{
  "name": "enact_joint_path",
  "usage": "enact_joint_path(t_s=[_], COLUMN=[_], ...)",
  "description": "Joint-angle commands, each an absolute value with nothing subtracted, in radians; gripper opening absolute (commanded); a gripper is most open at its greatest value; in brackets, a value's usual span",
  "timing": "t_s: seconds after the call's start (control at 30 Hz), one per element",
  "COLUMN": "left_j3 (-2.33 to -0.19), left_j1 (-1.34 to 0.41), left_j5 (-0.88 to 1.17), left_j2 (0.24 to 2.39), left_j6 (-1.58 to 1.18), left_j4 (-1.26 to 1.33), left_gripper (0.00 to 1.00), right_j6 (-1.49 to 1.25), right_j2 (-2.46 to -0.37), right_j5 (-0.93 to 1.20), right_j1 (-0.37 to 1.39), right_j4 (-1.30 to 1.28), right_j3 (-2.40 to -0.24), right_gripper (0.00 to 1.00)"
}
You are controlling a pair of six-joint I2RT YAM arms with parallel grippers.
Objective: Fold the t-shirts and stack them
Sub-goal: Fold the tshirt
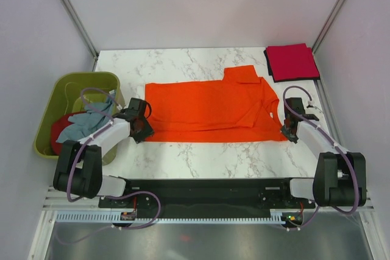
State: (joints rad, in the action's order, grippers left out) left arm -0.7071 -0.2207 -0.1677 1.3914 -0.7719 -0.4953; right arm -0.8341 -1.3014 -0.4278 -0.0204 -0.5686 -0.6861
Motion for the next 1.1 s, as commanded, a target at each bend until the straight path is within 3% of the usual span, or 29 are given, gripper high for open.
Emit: enact_joint_path(t_s=[0.0, 0.1, 0.17, 0.5, 0.7, 1.07], left_j3=[-0.709, -0.736, -0.759, -0.842, -0.867, -0.896], left_j1=[-0.222, -0.224, -0.224, -0.222, -0.222, -0.221], left_j5=[-0.155, -0.14, -0.117, 0.071, 0.038, -0.049], left_j2=[1.31, 1.228, 1.198, 1.316, 1.41, 1.488], left_j6=[-0.735, -0.697, -0.68, -0.649, -0.644, -0.63], left_j4=[-0.563, -0.577, -0.577, -0.499, -0.482, -0.485], left_gripper=[0.48, 0.55, 0.57, 0.59, 0.6, 0.54], right_j6=[-0.821, -0.812, -0.81, -0.857, -0.884, -0.707], right_j2=[-1.25, -1.212, -1.178, -1.195, -1.337, -1.568], right_j5=[-0.477, -0.489, -0.489, -0.196, -0.186, -0.126], right_j1=[-0.029, -0.031, -0.029, -0.005, 0.141, 0.144], right_j4=[-0.62, -0.666, -0.69, -0.565, -0.436, -0.331], right_j3=[-0.695, -0.725, -0.747, -0.798, -0.853, -0.968], right_gripper=[0.16, 0.31, 0.35, 0.41, 0.46, 0.47])
